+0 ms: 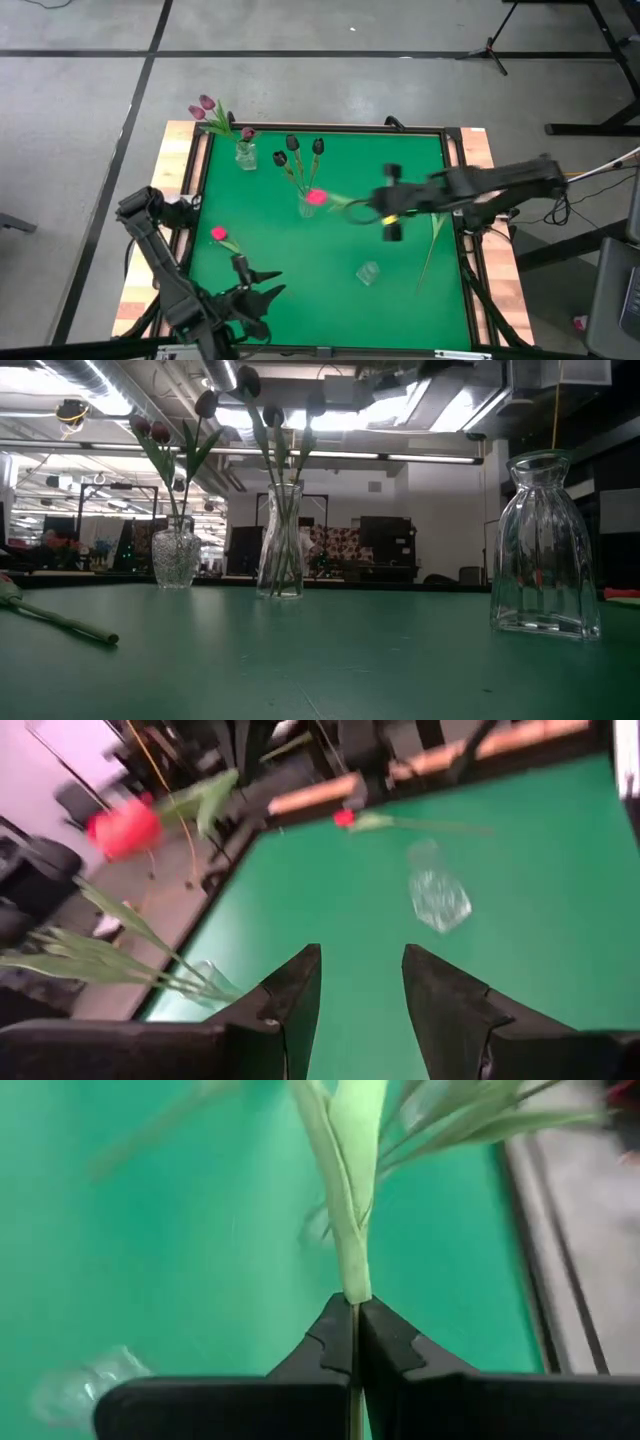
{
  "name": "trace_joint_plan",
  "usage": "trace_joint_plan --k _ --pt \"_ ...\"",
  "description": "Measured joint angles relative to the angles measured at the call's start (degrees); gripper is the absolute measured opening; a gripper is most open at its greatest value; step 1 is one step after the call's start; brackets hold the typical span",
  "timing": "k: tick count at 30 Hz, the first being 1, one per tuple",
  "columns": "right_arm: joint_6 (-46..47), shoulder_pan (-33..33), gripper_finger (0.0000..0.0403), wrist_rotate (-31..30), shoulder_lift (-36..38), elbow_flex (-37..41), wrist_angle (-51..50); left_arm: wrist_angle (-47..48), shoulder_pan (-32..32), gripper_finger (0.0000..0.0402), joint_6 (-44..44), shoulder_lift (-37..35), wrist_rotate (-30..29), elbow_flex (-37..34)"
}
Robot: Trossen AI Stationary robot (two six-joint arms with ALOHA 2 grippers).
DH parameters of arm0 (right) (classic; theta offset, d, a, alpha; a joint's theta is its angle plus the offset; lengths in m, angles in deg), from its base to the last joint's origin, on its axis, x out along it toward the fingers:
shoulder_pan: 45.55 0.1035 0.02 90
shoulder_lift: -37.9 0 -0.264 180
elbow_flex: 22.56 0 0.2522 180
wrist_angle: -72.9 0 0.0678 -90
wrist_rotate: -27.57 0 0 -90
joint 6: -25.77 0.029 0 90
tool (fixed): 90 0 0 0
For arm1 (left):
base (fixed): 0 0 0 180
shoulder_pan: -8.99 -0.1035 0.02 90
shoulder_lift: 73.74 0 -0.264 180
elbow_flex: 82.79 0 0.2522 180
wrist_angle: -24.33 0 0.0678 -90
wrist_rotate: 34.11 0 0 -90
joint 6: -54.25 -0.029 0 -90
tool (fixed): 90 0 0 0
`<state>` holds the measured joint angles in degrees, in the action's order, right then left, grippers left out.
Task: Sort flowers into vase by color
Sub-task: Put the center pink tulip into the bottom transparent vase
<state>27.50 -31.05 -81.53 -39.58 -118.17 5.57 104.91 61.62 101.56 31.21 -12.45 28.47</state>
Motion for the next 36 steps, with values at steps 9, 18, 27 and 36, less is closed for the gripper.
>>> trace_joint_plan --k 9,18,27,36 --pt "6.2 12.2 0.0002 -12.8 26.0 19.9 27.3 -2.1 2.2 0.0139 0.6 0.0 -9.1 0.0" --pt "-6.5 19.7 0.0001 -13.7 30.4 42.6 70.5 -22.7 -3.2 0.0106 -14.9 0.0 0.8 -3.8" --pt "-9.9 23.0 0.0002 -11.2 21.6 61.6 117.3 -40.3 -6.6 0.0074 -34.0 0.0 16.7 -6.6" --pt "-9.8 23.0 0.0002 -7.2 3.2 58.5 133.1 -48.1 -8.4 0.0073 -45.1 0.0 30.4 -6.7"
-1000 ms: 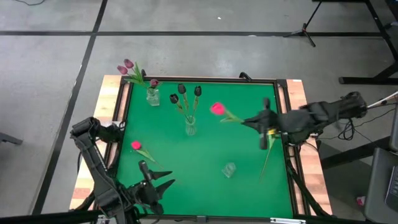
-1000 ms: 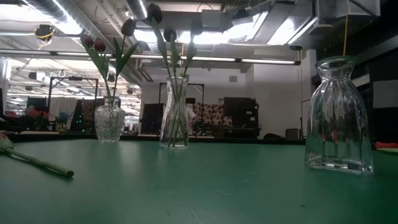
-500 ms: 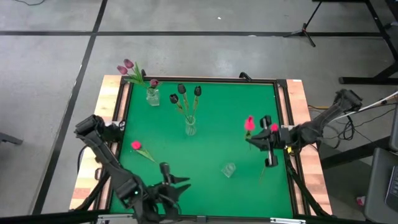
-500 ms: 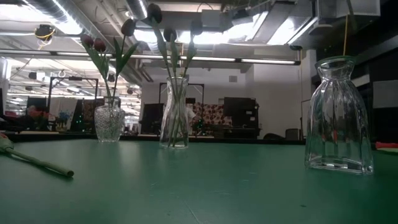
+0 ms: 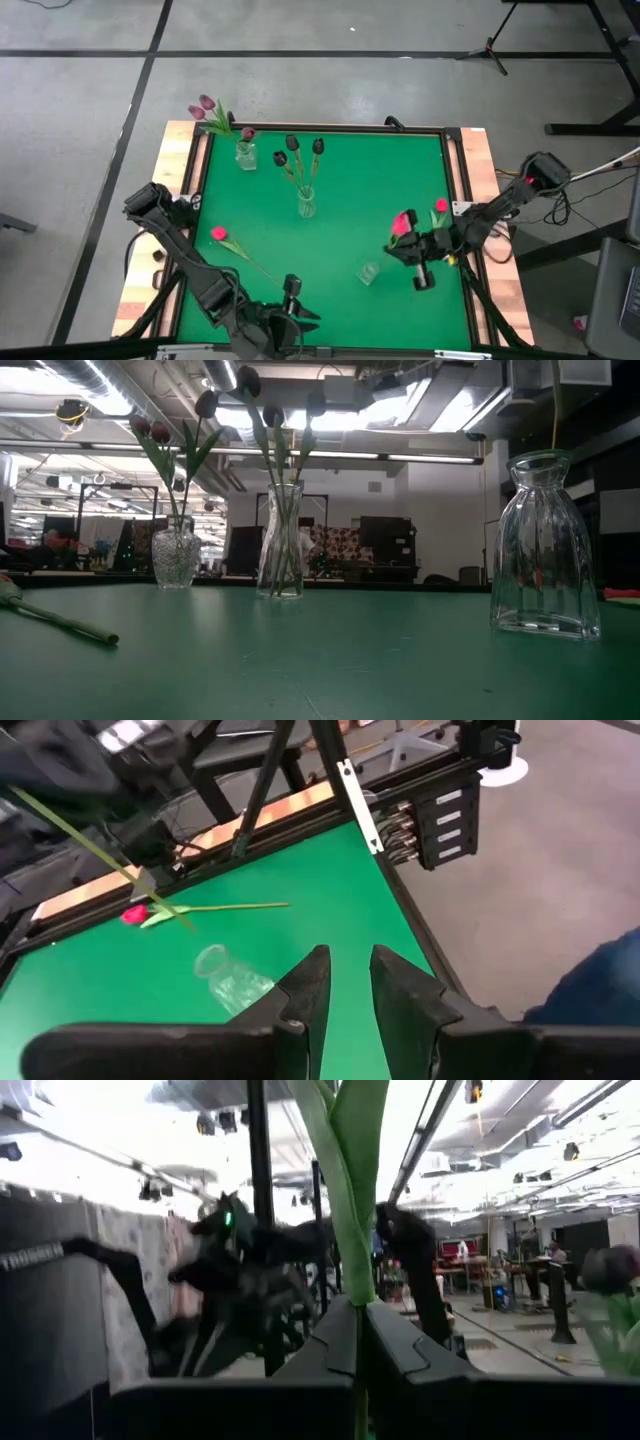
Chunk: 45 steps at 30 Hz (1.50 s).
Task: Sort flowers into vase by color
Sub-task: Put the center pink tulip into the bottom transparent vase
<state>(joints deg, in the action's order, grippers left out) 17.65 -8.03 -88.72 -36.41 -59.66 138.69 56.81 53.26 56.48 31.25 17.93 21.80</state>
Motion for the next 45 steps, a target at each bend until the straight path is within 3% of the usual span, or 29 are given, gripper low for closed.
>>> trace_joint_plan --k 5,15,31,45 --pt "-3.6 0.0 0.0002 0.0 -8.3 -0.5 10.9 0.0 -0.3 0.0073 -0.3 0.0 0.1 0.0" --pt "-1.5 0.0 0.0003 -1.4 -10.1 -0.1 10.5 0.1 0.5 0.0073 -1.1 0.0 -0.2 0.0" --pt "3.0 0.0 0.0064 -5.2 -10.1 -0.1 1.9 0.1 0.1 0.0073 -1.3 0.0 -0.4 0.0" --pt "7.6 0.4 0.014 -7.6 -10.1 -0.1 -6.5 0.7 -0.8 0.0073 -1.4 0.0 -0.5 0.0"
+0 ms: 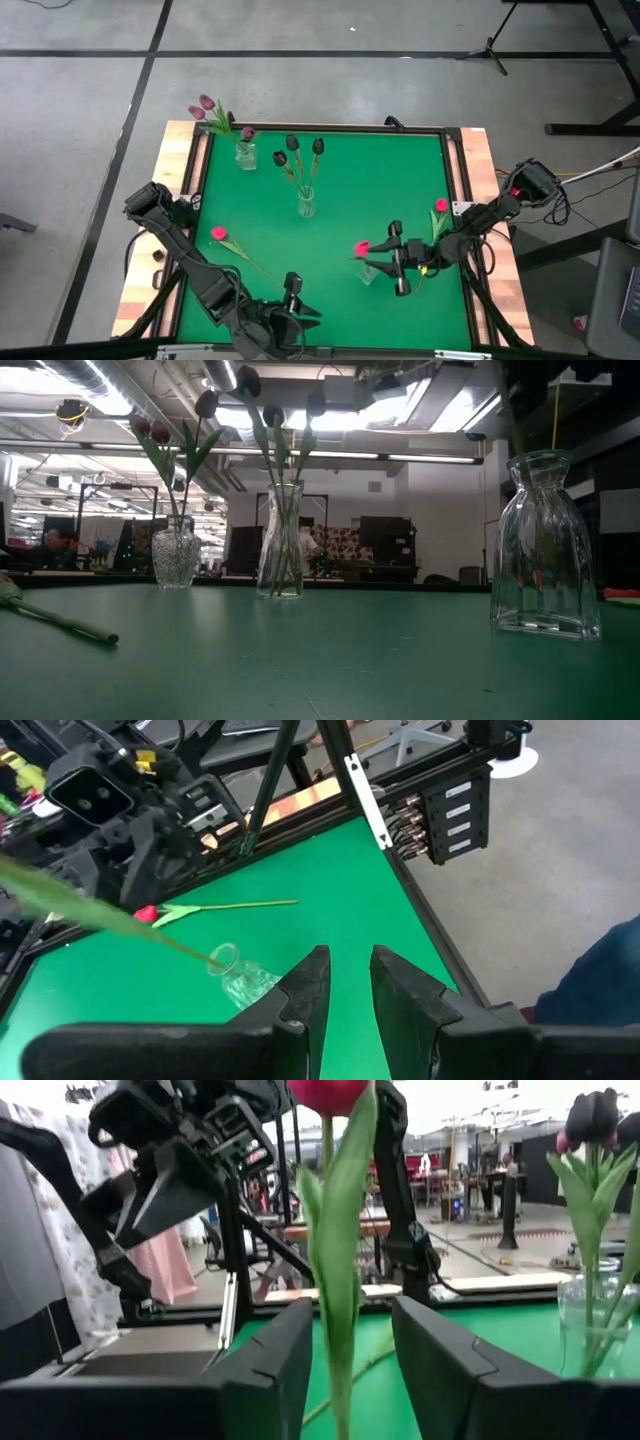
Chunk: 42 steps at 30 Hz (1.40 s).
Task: Sort flowers into vase by color
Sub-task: Put the center pink tulip into the bottom transparent vase, then put the right pink tulip into the bottom transparent vase
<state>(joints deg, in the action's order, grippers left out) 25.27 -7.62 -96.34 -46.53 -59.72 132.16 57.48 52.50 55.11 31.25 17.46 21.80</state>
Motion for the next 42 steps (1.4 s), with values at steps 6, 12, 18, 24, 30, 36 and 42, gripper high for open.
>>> trace_joint_plan --k 6,12,18,24,30,36,42 --pt "2.2 0.0 0.0161 -0.6 0.7 0.0 -4.0 1.4 0.0 0.0073 0.0 0.0 -1.6 0.0" --pt "3.2 3.1 0.0168 -8.1 6.2 0.0 -14.1 1.6 0.2 0.0073 0.3 0.0 -1.5 0.0" --pt "10.1 8.9 0.0166 -17.8 16.7 -1.0 -35.4 1.6 0.2 0.0073 0.5 0.0 -1.6 0.0" --pt "36.6 10.7 0.0166 -16.7 23.4 -9.4 -77.3 1.6 0.2 0.0073 0.3 0.0 -1.6 0.0" --pt "69.3 10.4 0.0166 0.8 22.3 -19.9 -115.8 1.6 0.4 0.0073 0.5 0.0 -1.6 0.0" --pt "95.4 10.4 0.0166 16.6 20.2 -21.4 -130.4 1.6 0.4 0.0073 0.5 0.0 -1.6 0.0" --pt "116.3 10.4 0.0166 21.4 13.9 -21.4 -137.7 0.7 0.4 0.0073 0.5 0.0 -1.6 0.0"
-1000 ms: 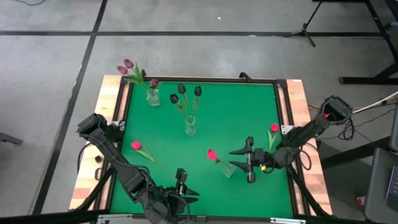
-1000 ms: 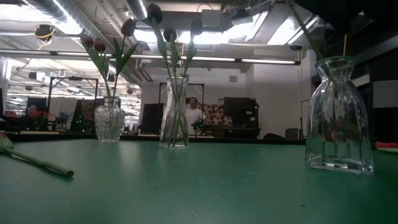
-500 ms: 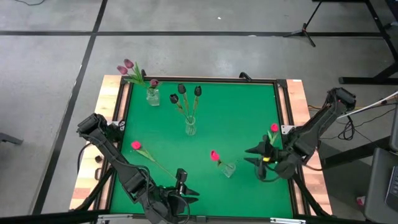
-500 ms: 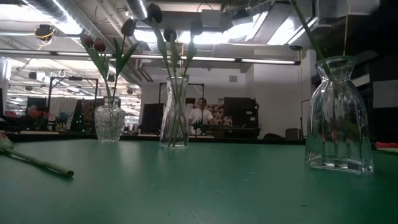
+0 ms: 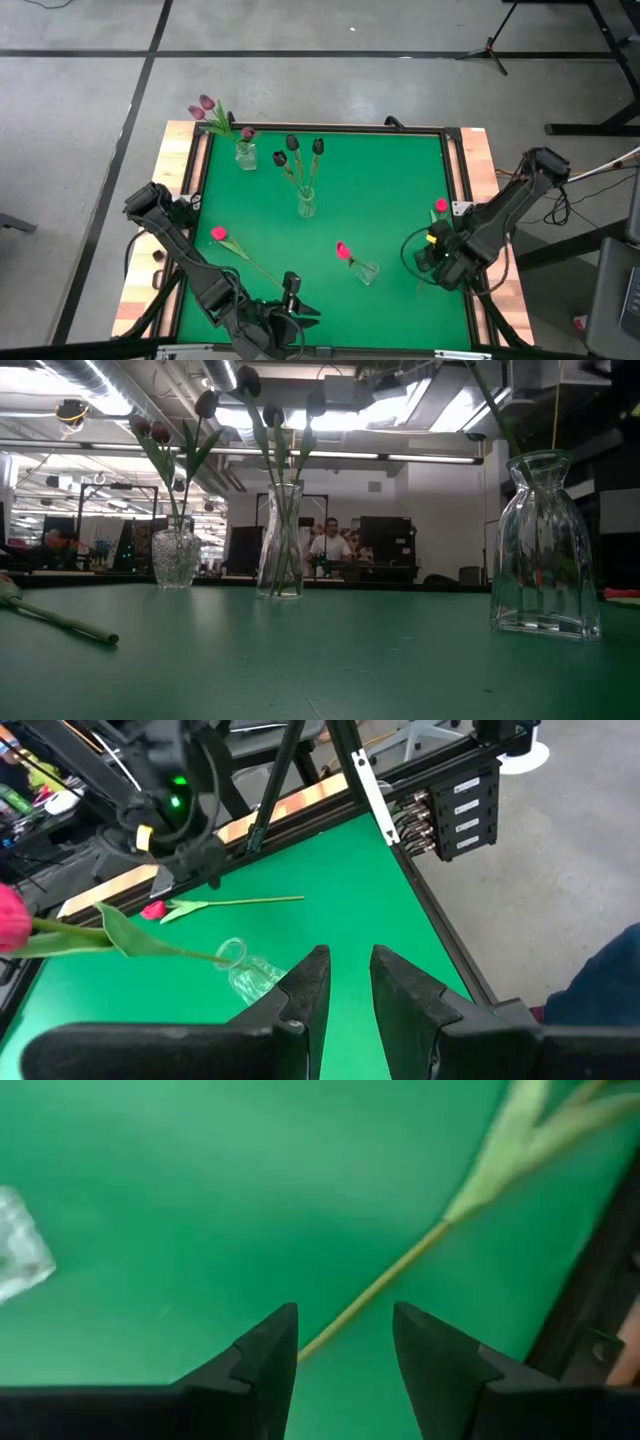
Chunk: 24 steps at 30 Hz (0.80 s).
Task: Sort flowers into vase by color
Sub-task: Put the right pink tulip into the bottom transparent vase
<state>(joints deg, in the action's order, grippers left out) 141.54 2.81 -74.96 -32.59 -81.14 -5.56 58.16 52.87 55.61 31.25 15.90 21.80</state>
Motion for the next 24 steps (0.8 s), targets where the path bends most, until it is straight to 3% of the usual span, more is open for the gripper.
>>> trace_joint_plan --k 9,13,24 --pt "11.0 -0.5 0.0166 1.8 -11.7 0.0 -0.1 -0.1 0.0 0.0073 0.0 0.0 0.0 0.0" --pt "12.0 -1.6 0.0166 4.7 -15.8 0.0 0.7 -0.1 0.0 0.0073 0.0 0.0 0.0 0.0" --pt "13.0 -4.9 0.0165 4.4 -24.4 -0.2 3.4 -0.1 0.0 0.0073 0.0 0.0 0.0 0.0"
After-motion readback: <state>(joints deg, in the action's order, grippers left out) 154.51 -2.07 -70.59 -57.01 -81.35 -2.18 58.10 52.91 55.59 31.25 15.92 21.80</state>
